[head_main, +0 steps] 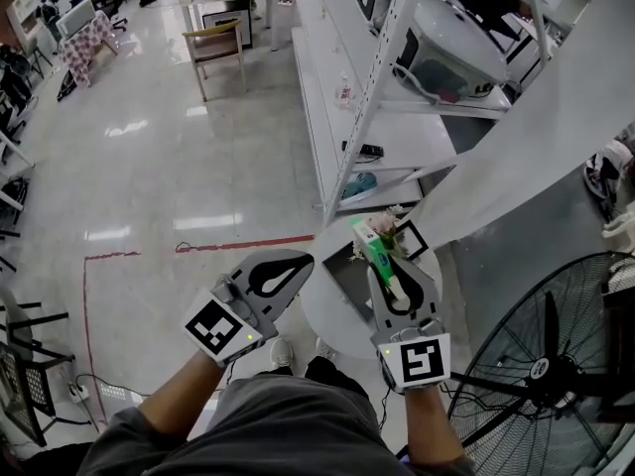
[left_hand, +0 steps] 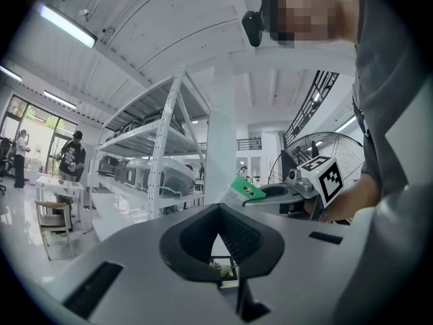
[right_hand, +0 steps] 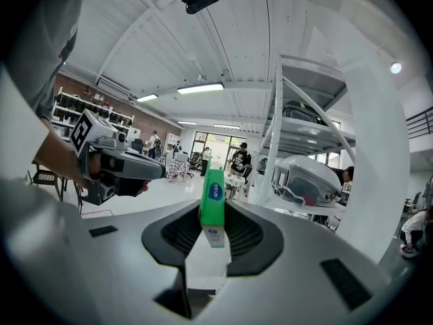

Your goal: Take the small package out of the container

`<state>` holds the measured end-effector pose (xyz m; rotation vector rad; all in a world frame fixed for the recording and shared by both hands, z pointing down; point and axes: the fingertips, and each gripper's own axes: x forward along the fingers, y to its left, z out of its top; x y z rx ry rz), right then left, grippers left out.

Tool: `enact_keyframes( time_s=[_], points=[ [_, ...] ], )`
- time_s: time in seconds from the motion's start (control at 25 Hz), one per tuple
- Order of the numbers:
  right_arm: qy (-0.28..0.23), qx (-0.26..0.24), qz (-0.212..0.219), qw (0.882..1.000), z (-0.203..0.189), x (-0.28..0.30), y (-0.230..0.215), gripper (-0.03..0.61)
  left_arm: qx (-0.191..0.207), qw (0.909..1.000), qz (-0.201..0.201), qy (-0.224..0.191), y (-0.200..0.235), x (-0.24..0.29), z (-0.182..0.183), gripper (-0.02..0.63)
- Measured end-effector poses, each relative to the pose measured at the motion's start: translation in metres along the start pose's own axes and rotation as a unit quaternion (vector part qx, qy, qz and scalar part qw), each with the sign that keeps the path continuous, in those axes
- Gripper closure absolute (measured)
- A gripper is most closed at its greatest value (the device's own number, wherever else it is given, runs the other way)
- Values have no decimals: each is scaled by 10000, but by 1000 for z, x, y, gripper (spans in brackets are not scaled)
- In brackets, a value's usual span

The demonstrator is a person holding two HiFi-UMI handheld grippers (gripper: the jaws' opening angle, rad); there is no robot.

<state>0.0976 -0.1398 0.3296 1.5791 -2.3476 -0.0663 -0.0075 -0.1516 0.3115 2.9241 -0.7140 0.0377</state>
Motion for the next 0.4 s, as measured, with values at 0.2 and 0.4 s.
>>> enact_keyframes(
  time_s=[0.2, 0.4],
  points=[
    [41, 55, 10, 10000, -4, 1, -3, 476, -17, 10000, -5, 55, 0, 5, -2, 600],
    [40, 52, 17, 10000, -7, 2, -9, 476, 0, 10000, -24, 35, -1, 13, -3, 600]
  ],
)
